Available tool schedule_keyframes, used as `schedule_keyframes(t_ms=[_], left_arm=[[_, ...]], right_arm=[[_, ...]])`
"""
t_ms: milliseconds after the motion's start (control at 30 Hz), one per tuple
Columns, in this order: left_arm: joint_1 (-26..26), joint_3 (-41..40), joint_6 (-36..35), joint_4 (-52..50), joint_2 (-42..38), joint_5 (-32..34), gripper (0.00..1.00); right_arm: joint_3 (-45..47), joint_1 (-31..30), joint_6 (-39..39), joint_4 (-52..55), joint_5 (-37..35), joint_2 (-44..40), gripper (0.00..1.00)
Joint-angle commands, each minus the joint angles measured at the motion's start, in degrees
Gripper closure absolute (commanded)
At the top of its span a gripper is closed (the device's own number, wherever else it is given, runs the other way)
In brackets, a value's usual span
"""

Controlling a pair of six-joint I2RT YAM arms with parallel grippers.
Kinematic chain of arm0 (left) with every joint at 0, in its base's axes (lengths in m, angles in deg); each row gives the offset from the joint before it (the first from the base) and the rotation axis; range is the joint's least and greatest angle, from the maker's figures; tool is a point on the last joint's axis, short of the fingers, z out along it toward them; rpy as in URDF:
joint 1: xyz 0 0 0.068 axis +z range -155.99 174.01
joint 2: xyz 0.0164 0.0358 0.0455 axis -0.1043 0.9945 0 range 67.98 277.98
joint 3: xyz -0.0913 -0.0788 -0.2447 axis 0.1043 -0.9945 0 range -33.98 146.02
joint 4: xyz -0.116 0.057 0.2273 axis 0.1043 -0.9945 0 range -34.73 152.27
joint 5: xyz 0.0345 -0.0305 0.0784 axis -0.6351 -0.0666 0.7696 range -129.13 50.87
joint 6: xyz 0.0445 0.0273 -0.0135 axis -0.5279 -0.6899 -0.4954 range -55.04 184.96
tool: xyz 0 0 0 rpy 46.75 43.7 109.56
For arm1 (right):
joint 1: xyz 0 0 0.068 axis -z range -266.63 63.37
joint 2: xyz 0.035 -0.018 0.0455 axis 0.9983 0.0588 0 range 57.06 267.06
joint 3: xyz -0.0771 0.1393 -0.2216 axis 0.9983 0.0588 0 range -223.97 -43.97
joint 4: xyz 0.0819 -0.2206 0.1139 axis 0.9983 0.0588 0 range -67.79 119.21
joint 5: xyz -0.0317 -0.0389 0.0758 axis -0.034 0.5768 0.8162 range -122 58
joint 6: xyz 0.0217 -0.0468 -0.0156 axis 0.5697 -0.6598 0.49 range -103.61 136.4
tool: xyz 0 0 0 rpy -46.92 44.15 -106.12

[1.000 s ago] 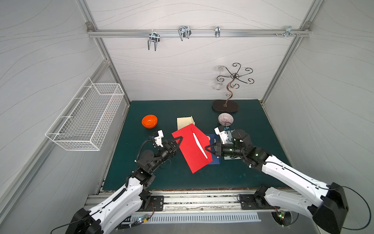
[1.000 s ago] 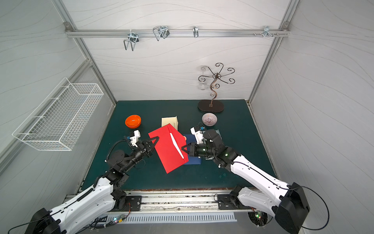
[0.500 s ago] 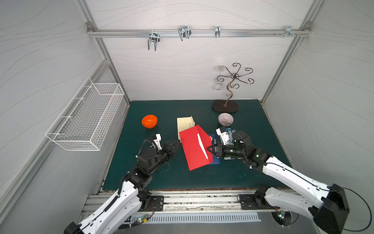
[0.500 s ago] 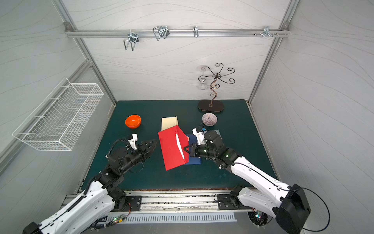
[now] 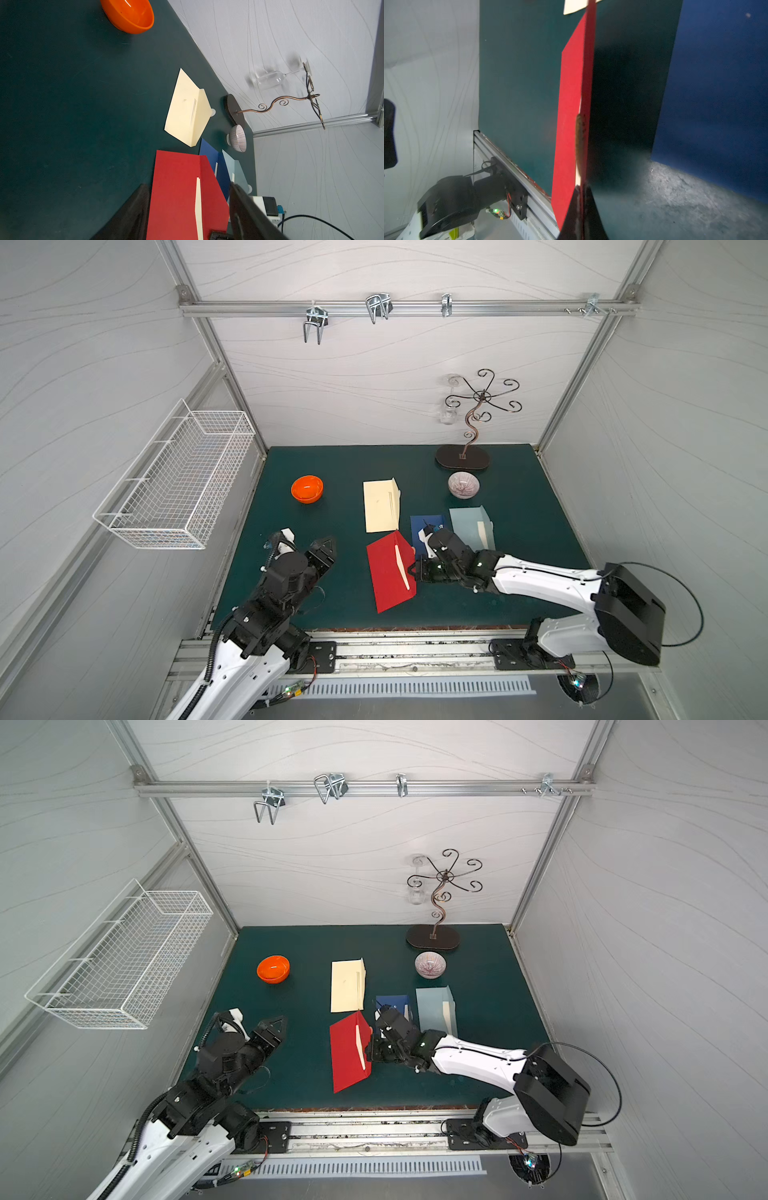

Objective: Open the envelope
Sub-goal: Place the envelope at the center of the board.

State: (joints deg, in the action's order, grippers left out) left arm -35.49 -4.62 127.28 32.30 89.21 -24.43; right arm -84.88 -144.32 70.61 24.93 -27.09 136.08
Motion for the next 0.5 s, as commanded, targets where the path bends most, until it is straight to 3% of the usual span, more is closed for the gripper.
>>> schedule_keyframes(t_ms=[0,267,467], left_arm=[[0.23,-1.06,1.14,0.00,-1.62,1.79,0.35],[0.27,-0.47,-1.62,1.66,-0.28,-2.15,0.35],[0.25,0.07,-3.10,2.51,1.43,-4.79,0.35]], right_arm=[[1.52,-0.77,6.64,-5.38,-4.25,2.07,1.00],[2.54,-3.22,11.30,-8.61,-7.87,6.78,0.97],[0.71,-4.07,11.62,-8.65,-5.90,10.28,0.93]])
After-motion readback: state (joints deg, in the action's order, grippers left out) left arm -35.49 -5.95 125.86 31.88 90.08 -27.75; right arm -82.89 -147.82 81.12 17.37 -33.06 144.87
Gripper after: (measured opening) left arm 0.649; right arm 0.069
